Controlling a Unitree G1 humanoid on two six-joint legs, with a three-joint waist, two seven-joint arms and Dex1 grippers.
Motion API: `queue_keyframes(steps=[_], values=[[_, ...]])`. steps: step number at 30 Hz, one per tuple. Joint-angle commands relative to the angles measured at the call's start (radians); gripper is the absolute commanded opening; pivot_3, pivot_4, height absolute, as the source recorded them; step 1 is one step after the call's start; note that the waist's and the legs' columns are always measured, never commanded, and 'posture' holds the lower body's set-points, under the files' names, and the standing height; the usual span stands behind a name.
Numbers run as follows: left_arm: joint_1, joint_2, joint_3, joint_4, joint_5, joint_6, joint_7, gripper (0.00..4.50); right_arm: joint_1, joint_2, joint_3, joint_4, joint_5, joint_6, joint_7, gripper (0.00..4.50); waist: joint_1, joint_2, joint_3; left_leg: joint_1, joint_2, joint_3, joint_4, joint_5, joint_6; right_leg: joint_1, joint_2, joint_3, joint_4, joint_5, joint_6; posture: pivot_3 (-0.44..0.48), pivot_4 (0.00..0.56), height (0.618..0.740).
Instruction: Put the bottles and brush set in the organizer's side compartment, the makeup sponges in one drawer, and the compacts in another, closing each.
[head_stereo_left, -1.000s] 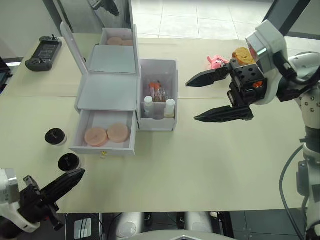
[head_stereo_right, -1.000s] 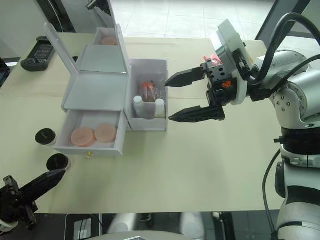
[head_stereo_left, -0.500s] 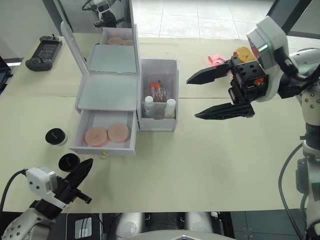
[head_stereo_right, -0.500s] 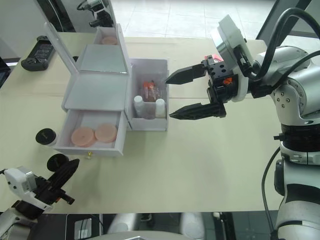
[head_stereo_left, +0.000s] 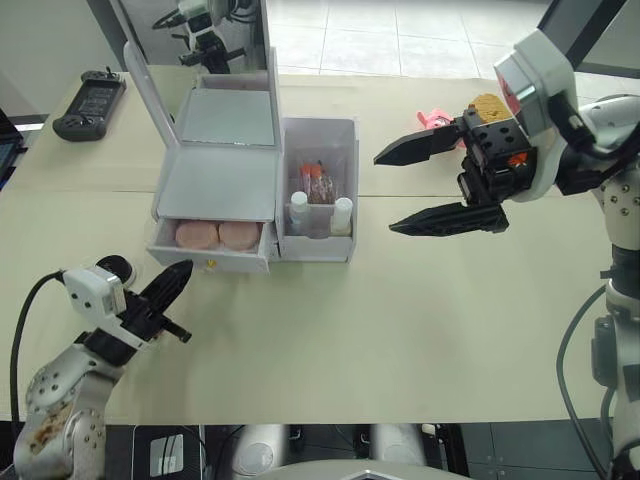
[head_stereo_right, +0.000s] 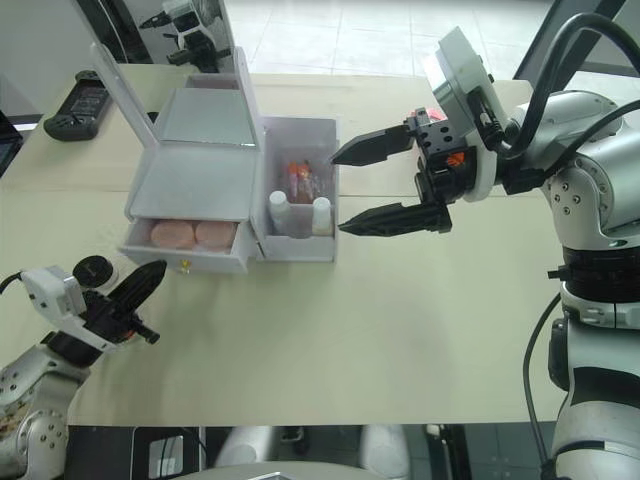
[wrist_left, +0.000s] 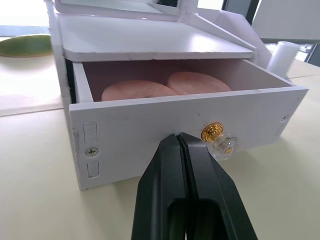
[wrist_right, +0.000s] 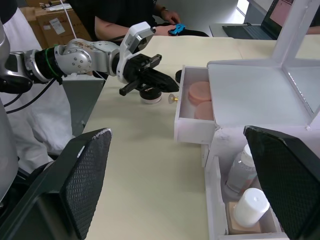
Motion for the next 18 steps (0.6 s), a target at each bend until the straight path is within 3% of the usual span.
queue_keyframes(steps=[1, 9, 18], values=[[-0.07, 0.04, -0.027, 0.016, -0.005, 0.009, 0.011, 0.03, -0.028, 0.011, -0.007, 0.001, -0.019, -0.026, -0.011, 4.5, -0.001, 0.0, 0.0, 0.0, 0.0, 0.0, 0.0, 0.0, 0.0, 0.0, 0.0, 0.0, 0.0, 0.0, 0.0, 0.0, 0.15, 0.74], [-0.124, 0.082, -0.054, 0.038, -0.013, 0.011, 0.011, 0.03, -0.043, 0.025, -0.019, -0.022, -0.034, -0.009, -0.049, 4.5, -0.005, 0.0, 0.0, 0.0, 0.001, 0.001, 0.0, 0.001, -0.001, 0.0, 0.002, 0.001, 0.0, 0.0, 0.0, 0.0, 0.15, 0.74], [-0.222, 0.068, -0.131, 0.102, 0.008, 0.012, 0.028, 0.03, -0.051, 0.018, -0.024, -0.054, -0.028, 0.017, -0.098, 4.5, 0.001, 0.0, 0.0, 0.0, 0.0, 0.001, 0.0, 0.001, -0.002, 0.0, 0.002, 0.0, 0.0, 0.0, 0.001, 0.0, 0.15, 0.74]])
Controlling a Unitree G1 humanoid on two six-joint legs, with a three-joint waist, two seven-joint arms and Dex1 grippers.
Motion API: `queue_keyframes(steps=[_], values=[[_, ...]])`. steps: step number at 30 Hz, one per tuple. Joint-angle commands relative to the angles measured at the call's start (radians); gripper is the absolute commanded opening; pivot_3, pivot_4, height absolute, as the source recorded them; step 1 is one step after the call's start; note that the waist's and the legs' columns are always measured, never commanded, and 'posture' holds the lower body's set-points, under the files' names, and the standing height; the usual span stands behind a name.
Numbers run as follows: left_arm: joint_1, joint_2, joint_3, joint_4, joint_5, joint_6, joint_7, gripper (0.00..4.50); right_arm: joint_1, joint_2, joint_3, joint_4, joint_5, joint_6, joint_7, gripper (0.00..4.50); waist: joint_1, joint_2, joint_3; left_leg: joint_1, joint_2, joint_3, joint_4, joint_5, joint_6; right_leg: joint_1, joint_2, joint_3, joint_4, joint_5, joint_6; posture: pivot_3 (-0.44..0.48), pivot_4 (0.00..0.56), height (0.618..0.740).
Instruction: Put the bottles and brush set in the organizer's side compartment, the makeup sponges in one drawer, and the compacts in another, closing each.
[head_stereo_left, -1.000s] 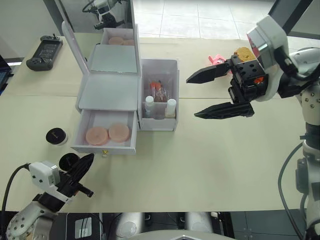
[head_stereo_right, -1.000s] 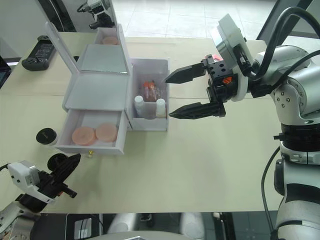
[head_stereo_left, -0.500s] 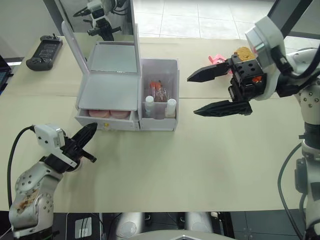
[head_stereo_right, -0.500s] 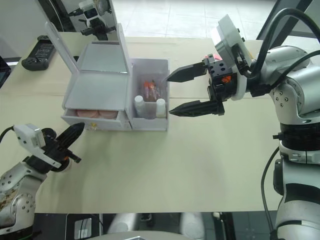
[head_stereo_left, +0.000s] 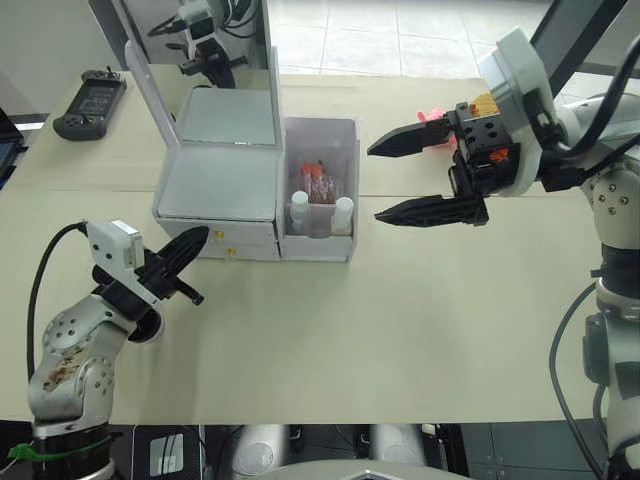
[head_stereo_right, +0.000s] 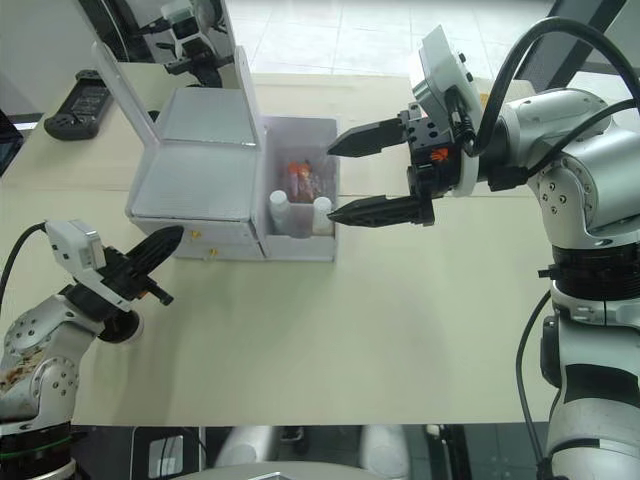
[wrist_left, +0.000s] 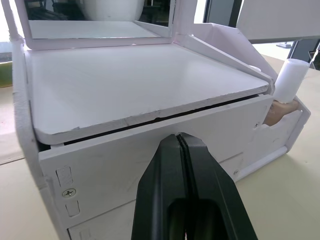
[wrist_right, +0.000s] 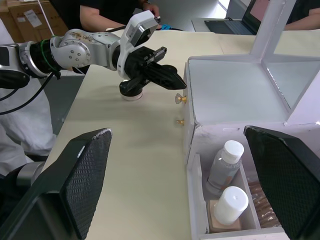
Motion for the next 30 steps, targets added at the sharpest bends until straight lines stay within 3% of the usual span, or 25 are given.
queue_keyframes(steps=[1, 8, 13, 17, 20, 23, 25, 30], values=[[-0.042, -0.004, -0.029, 0.015, 0.011, -0.015, 0.011, 0.03, -0.035, -0.013, -0.036, -0.037, 0.014, 0.012, -0.017, 4.5, 0.0, 0.0, 0.0, 0.0, 0.0, 0.0, 0.0, 0.0, 0.0, 0.0, 0.0, 0.0, 0.0, 0.0, 0.0, 0.0, 0.15, 0.74], [-0.059, 0.004, -0.035, 0.04, 0.018, -0.032, 0.004, 0.03, -0.026, -0.021, -0.049, -0.061, 0.024, 0.027, -0.037, 4.5, 0.002, 0.0, 0.0, 0.0, 0.0, 0.0, 0.0, 0.0, 0.0, 0.0, 0.0, 0.0, 0.0, 0.0, 0.0, 0.0, 0.15, 0.74], [0.002, 0.04, -0.005, -0.007, -0.015, 0.002, -0.016, 0.03, -0.013, -0.025, -0.05, -0.062, 0.023, 0.036, -0.038, 4.5, -0.003, 0.0, 0.0, 0.0, 0.0, 0.0, 0.0, 0.0, 0.0, 0.0, 0.0, 0.0, 0.0, 0.0, 0.0, 0.0, 0.15, 0.74], [0.105, 0.08, 0.086, -0.064, -0.097, 0.057, -0.036, 0.03, 0.062, -0.027, -0.032, 0.016, -0.033, -0.017, -0.039, 4.5, -0.008, 0.0, 0.0, 0.0, 0.001, 0.0, 0.0, 0.0, 0.0, 0.0, 0.0, 0.001, -0.001, 0.0, 0.0, 0.0, 0.15, 0.74], [0.169, 0.138, 0.196, -0.023, -0.113, 0.065, -0.062, 0.03, 0.134, -0.026, -0.041, 0.168, -0.117, -0.104, -0.074, 4.5, -0.007, 0.0, 0.0, 0.0, 0.001, 0.0, 0.0, 0.0, 0.0, 0.0, 0.0, 0.0, -0.001, 0.0, 0.0, 0.0, 0.15, 0.74], [0.179, 0.215, 0.339, 0.118, -0.124, 0.051, -0.095, 0.63, 0.194, -0.081, -0.062, 0.34, -0.176, -0.15, -0.061, 4.5, -0.001, 0.0, 0.0, 0.0, 0.001, 0.001, 0.0, 0.0, 0.0, -0.001, 0.001, 0.0, 0.0, 0.0, 0.0, 0.0, 0.15, 0.74], [0.168, 0.27, 0.407, 0.254, -0.093, 0.003, -0.116, 1.26, 0.223, -0.099, -0.095, 0.458, -0.21, -0.213, -0.077, 4.5, -0.002, 0.0, 0.0, 0.0, 0.001, 0.002, 0.0, 0.0, 0.0, -0.002, 0.001, 0.0, -0.001, 0.0, 0.0, 0.0, 0.15, 0.74], [0.151, 0.372, 0.482, 0.472, -0.038, -0.085, -0.173, 2.86, 0.285, -0.11, -0.167, 0.698, -0.27, -0.377, -0.118, 4.5, -0.012, 0.0, 0.0, 0.0, 0.001, 0.004, -0.003, 0.0, 0.0, -0.002, 0.002, 0.0, -0.001, 0.0, 0.0, 0.0, 0.15, 0.74]])
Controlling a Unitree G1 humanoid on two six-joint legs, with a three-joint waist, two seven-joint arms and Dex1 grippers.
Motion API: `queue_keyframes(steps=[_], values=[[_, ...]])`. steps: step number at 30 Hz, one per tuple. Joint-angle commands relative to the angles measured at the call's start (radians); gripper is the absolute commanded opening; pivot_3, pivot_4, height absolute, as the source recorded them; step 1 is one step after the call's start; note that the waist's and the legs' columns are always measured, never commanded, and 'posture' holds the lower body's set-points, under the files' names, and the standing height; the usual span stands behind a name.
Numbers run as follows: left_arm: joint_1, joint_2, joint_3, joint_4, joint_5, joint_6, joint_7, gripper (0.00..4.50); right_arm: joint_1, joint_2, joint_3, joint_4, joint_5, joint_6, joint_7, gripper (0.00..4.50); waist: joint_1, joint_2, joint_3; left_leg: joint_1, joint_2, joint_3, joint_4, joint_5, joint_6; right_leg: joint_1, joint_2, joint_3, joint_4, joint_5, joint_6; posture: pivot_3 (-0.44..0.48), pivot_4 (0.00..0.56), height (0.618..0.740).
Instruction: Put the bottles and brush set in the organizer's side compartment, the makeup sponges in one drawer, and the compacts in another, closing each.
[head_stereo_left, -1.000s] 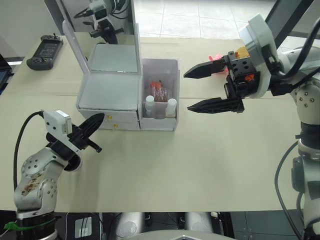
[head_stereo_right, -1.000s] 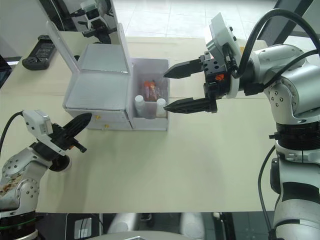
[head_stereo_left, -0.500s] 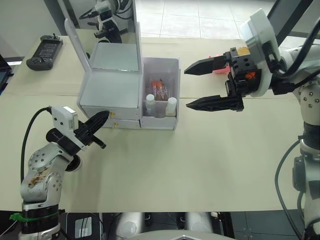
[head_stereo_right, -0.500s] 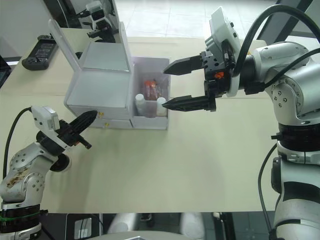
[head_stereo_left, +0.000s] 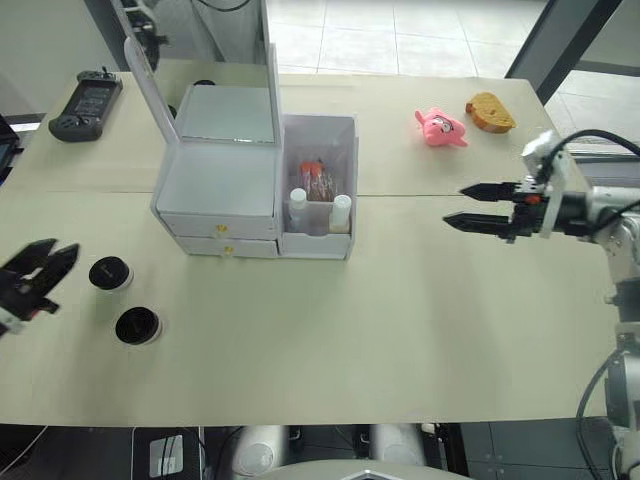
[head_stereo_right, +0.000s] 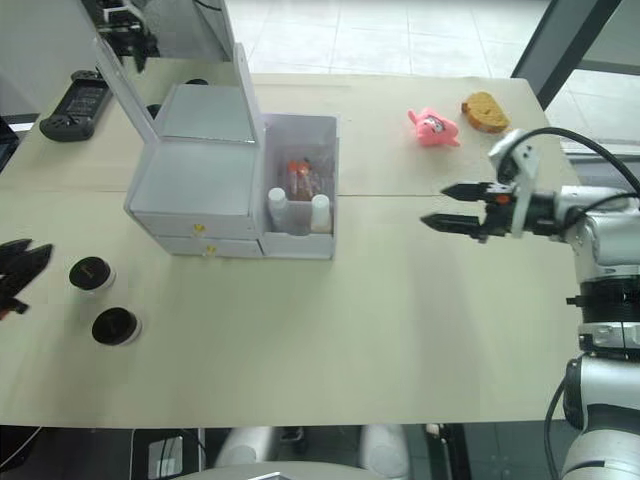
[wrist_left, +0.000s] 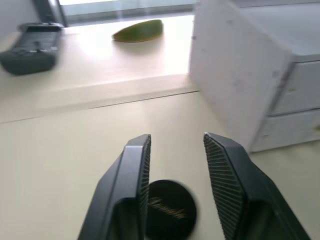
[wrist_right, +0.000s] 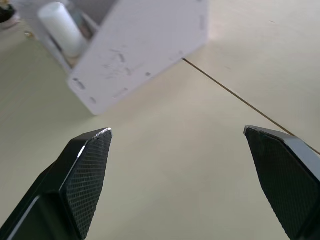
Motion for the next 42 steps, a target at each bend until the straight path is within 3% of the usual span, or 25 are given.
queue_keyframes(steps=[1, 5, 10, 16, 23, 28, 35, 38, 42], values=[[-0.017, 0.048, 0.052, 0.112, 0.032, -0.072, -0.035, 3.18, 0.029, -0.015, -0.062, 0.116, -0.047, -0.141, -0.034, 4.5, -0.003, 0.0, 0.0, 0.0, 0.0, 0.0, 0.0, 0.0, 0.0, 0.0, 0.0, 0.0, 0.0, 0.0, 0.0, 0.0, 0.15, 0.74], [-0.002, 0.089, 0.092, 0.339, 0.089, -0.185, -0.055, 4.46, 0.083, -0.013, -0.154, 0.3, -0.056, -0.293, -0.107, 4.5, -0.015, 0.0, 0.0, 0.001, 0.0, 0.001, -0.003, 0.001, -0.002, 0.0, 0.0, 0.0, 0.0, 0.0, 0.0, 0.0, 0.15, 0.74], [-0.025, 0.096, 0.11, 0.358, 0.063, -0.193, -0.072, 4.49, 0.047, 0.006, -0.189, 0.29, -0.03, -0.242, -0.124, 4.5, -0.025, 0.0, 0.0, 0.002, 0.004, 0.003, -0.004, 0.001, -0.003, -0.001, 0.0, 0.0, 0.0, 0.0, -0.001, 0.0, 0.15, 0.74], [-0.024, 0.042, 0.048, 0.212, 0.05, -0.156, -0.078, 4.49, -0.012, 0.036, -0.125, 0.096, -0.021, -0.106, -0.042, 4.5, -0.034, 0.001, 0.0, 0.002, 0.009, 0.003, -0.004, -0.003, -0.011, -0.001, -0.003, -0.001, -0.001, 0.002, -0.003, 0.0, 0.15, 0.74], [0.043, -0.135, -0.08, -0.286, -0.053, 0.036, 0.058, 4.49, -0.04, 0.058, 0.02, -0.474, 0.163, 0.224, 0.087, 4.5, -0.024, 0.001, 0.0, 0.002, 0.009, 0.002, -0.004, -0.003, -0.011, -0.001, -0.004, -0.001, -0.001, 0.002, -0.003, 0.0, 0.15, 0.74], [0.083, -0.322, -0.216, -0.511, 0.014, 0.018, 0.226, 4.49, -0.093, 0.087, 0.05, -0.653, 0.242, 0.294, 0.082, 4.5, -0.01, 0.0, 0.0, 0.002, 0.008, 0.001, -0.003, -0.004, -0.013, -0.001, -0.005, -0.001, -0.002, 0.003, -0.004, 0.0, 0.15, 0.74], [0.113, -0.597, -0.49, -0.601, 0.31, -0.124, 0.488, 4.49, -0.183, 0.111, 0.055, -0.741, 0.309, 0.367, 0.052, 4.5, 0.01, -0.001, -0.001, 0.001, 0.008, 0.002, -0.002, -0.003, -0.01, -0.001, -0.001, -0.001, -0.002, 0.004, -0.005, 0.0, 0.15, 0.74], [0.129, -0.653, -0.59, -0.597, 0.384, -0.155, 0.527, 4.49, -0.198, 0.101, 0.062, -0.756, 0.311, 0.381, 0.044, 4.5, 0.011, -0.001, -0.001, 0.001, 0.008, 0.002, -0.002, -0.003, -0.008, -0.001, -0.002, -0.001, -0.002, 0.004, -0.006, 0.0, 0.15, 0.74], [0.102, -0.703, -0.641, -0.563, 0.409, -0.169, 0.572, 4.49, -0.211, 0.121, 0.054, -0.78, 0.319, 0.38, 0.003, 4.5, 0.01, -0.001, -0.001, 0.001, 0.008, 0.002, -0.001, -0.002, -0.003, -0.001, -0.003, -0.001, -0.003, 0.004, -0.006, 0.0, 0.15, 0.74]])
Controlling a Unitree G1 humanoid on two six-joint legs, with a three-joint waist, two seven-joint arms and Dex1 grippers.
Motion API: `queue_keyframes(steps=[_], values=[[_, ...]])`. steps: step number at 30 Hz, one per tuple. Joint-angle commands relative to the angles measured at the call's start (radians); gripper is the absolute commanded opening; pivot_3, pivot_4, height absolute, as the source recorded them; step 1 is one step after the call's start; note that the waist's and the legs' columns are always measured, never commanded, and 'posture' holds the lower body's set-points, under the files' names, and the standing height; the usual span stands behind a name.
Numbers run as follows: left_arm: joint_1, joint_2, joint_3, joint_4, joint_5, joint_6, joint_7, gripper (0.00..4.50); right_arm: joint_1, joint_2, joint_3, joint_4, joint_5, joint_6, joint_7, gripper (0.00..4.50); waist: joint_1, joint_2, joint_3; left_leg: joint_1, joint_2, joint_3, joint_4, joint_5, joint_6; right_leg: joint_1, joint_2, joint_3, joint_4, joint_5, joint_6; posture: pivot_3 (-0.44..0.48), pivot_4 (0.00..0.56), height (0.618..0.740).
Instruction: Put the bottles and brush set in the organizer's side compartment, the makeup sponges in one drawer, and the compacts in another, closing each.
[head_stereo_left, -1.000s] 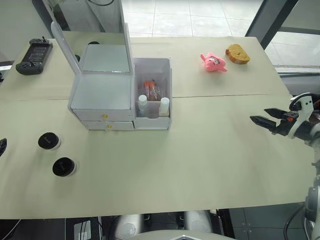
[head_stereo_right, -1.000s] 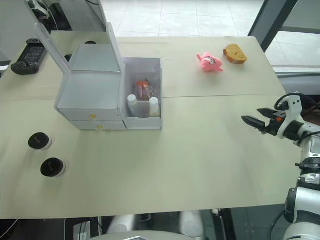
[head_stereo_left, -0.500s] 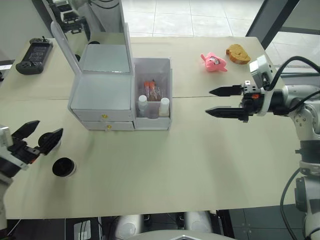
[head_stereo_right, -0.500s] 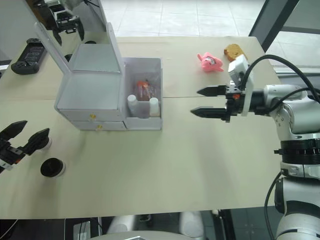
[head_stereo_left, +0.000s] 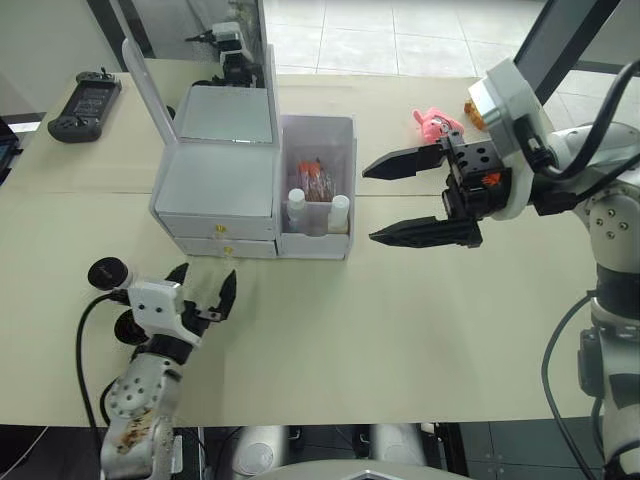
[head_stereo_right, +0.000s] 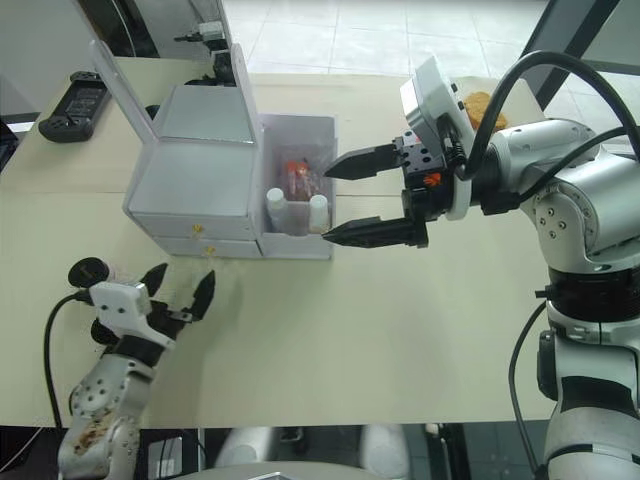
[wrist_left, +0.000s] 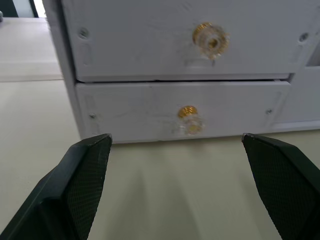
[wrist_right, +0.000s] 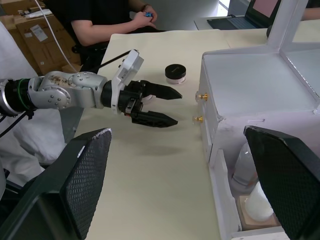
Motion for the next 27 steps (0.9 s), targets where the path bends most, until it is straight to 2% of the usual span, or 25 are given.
queue_keyframes(steps=[1, 8, 11, 15, 22, 25, 27], values=[[-0.032, -0.021, -0.034, 0.005, 0.03, -0.035, 0.038, 4.49, -0.026, 0.015, -0.019, -0.055, 0.021, -0.006, -0.041, 4.5, -0.001, 0.0, 0.0, 0.0, 0.0, 0.0, 0.0, 0.0, 0.0, 0.0, 0.0, 0.0, 0.0, 0.0, 0.0, 0.0, 0.15, 0.74], [-0.094, -0.044, -0.101, 0.101, 0.106, -0.097, 0.08, 4.49, 0.001, 0.037, -0.023, -0.109, 0.025, -0.005, -0.103, 4.5, 0.001, 0.0, 0.0, 0.0, 0.0, 0.0, 0.001, 0.0, 0.001, 0.0, 0.003, -0.001, 0.001, 0.0, 0.0, 0.0, 0.15, 0.74], [-0.122, -0.074, -0.105, 0.152, 0.141, -0.127, 0.136, 3.96, 0.009, 0.019, -0.027, -0.122, 0.031, 0.007, -0.113, 4.5, 0.002, 0.0, 0.0, 0.0, 0.0, 0.0, 0.001, 0.0, 0.002, 0.0, 0.003, -0.001, 0.0, 0.0, 0.0, 0.0, 0.15, 0.74], [-0.15, -0.095, -0.121, 0.18, 0.143, -0.147, 0.147, 2.78, 0.009, 0.009, -0.031, -0.13, 0.046, 0.017, -0.129, 4.5, 0.001, 0.0, 0.0, -0.001, 0.0, 0.0, 0.002, -0.001, 0.002, 0.0, 0.003, -0.001, 0.001, 0.0, 0.0, 0.0, 0.15, 0.74], [-0.174, -0.11, -0.117, 0.2, 0.148, -0.163, 0.182, 2.78, 0.021, 0.002, -0.032, -0.145, 0.063, 0.032, -0.151, 4.5, 0.002, 0.0, 0.0, -0.001, 0.0, 0.0, 0.002, -0.001, 0.002, 0.0, 0.002, -0.001, 0.0, 0.0, 0.0, 0.0, 0.15, 0.74], [-0.172, -0.106, -0.119, 0.198, 0.146, -0.169, 0.179, 2.23, 0.022, 0.004, -0.031, -0.145, 0.071, 0.032, -0.16, 4.5, 0.001, 0.0, 0.0, -0.001, 0.0, 0.0, 0.002, -0.001, 0.002, 0.0, 0.002, -0.001, 0.0, 0.0, 0.0, 0.0, 0.15, 0.74], [-0.169, -0.108, -0.119, 0.194, 0.139, -0.173, 0.177, 1.64, 0.023, 0.005, -0.024, -0.141, 0.066, 0.024, -0.163, 4.5, 0.002, 0.0, 0.0, -0.001, 0.0, 0.0, 0.002, -0.001, 0.002, 0.0, 0.002, -0.001, 0.0, 0.0, 0.0, 0.0, 0.15, 0.74]])
